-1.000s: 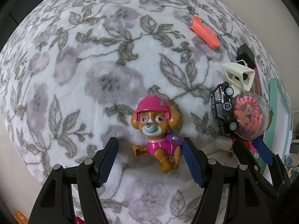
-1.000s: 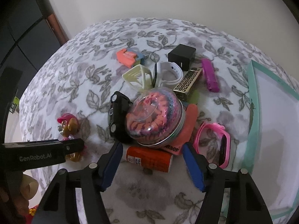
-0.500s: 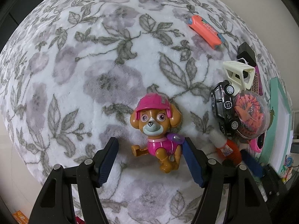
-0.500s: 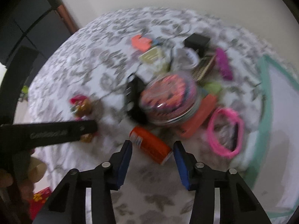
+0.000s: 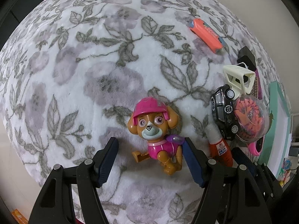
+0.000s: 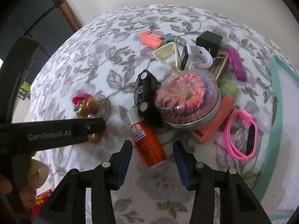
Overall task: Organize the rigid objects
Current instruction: 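Close the left tool on the puppy figure while the right tool grasps the orange glue bottle, then carry the puppy figure and glue bottle over the white tray with both tools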
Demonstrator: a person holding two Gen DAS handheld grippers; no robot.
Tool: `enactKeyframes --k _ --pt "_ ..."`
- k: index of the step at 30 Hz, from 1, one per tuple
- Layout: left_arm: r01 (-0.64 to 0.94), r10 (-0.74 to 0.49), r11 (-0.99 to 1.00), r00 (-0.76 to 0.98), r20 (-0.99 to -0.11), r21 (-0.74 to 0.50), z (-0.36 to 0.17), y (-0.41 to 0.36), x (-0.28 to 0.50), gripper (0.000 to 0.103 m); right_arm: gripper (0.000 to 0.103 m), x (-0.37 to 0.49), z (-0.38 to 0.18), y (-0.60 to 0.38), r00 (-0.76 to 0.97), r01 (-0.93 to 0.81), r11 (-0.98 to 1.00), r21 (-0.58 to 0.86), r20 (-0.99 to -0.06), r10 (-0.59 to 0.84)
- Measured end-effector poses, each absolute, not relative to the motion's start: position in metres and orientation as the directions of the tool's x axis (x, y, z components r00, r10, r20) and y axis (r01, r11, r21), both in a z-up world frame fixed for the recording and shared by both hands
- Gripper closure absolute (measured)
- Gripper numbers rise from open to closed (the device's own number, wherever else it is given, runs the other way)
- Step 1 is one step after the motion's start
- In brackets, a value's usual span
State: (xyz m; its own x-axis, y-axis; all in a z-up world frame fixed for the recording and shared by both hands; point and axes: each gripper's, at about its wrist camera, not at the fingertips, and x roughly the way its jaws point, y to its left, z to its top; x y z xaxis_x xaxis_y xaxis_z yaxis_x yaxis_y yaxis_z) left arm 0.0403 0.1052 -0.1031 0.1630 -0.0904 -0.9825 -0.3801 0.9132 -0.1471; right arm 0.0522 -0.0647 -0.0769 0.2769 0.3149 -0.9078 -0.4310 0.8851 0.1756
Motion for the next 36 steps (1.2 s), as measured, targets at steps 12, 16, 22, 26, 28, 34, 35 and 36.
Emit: enactKeyframes --k 12,16,22,26,28,34,35,36 --pt "-0.351 -0.045 0.93 0.183 -0.982 -0.108 -0.103 0.094 0.049 0.031 0.06 0.043 -0.084 -0.037 0.352 -0.523 0.852 -0.015 -0.914 0.2" --pt "-0.345 -0.035 0.933 0.188 -0.982 -0.099 -0.103 0.09 0.051 0.031 0.066 0.043 -0.083 -0.04 0.354 -0.518 0.855 -0.009 -0.913 0.204" --pt "-0.358 -0.002 0.931 0.194 -0.981 -0.073 -0.098 0.093 0.05 0.051 0.067 0.045 -0.082 -0.048 0.315 -0.487 0.871 0.059 -0.919 0.239" --pt "-0.355 -0.009 0.932 0.189 -0.982 -0.076 -0.098 0.094 0.05 0.051 0.067 0.042 -0.081 -0.055 0.291 -0.468 0.879 0.087 -0.924 0.247" --pt "-0.357 -0.009 0.931 0.188 -0.982 -0.077 -0.098 0.093 0.05 0.052 0.067 0.04 -0.08 -0.057 0.282 -0.462 0.882 0.096 -0.927 0.248" --pt "-0.365 -0.007 0.926 0.237 -0.971 -0.096 -0.083 0.1 0.046 0.052 0.07 0.038 -0.067 -0.07 0.258 -0.427 0.882 0.2 -0.908 0.331" --pt "-0.366 -0.004 0.926 0.249 -0.968 -0.098 -0.079 0.1 0.046 0.052 0.071 0.039 -0.065 -0.072 0.257 -0.417 0.882 0.22 -0.902 0.346" --pt "-0.366 -0.002 0.925 0.264 -0.965 -0.102 -0.075 0.1 0.046 0.052 0.071 0.04 -0.062 -0.076 0.256 -0.407 0.88 0.247 -0.894 0.369"
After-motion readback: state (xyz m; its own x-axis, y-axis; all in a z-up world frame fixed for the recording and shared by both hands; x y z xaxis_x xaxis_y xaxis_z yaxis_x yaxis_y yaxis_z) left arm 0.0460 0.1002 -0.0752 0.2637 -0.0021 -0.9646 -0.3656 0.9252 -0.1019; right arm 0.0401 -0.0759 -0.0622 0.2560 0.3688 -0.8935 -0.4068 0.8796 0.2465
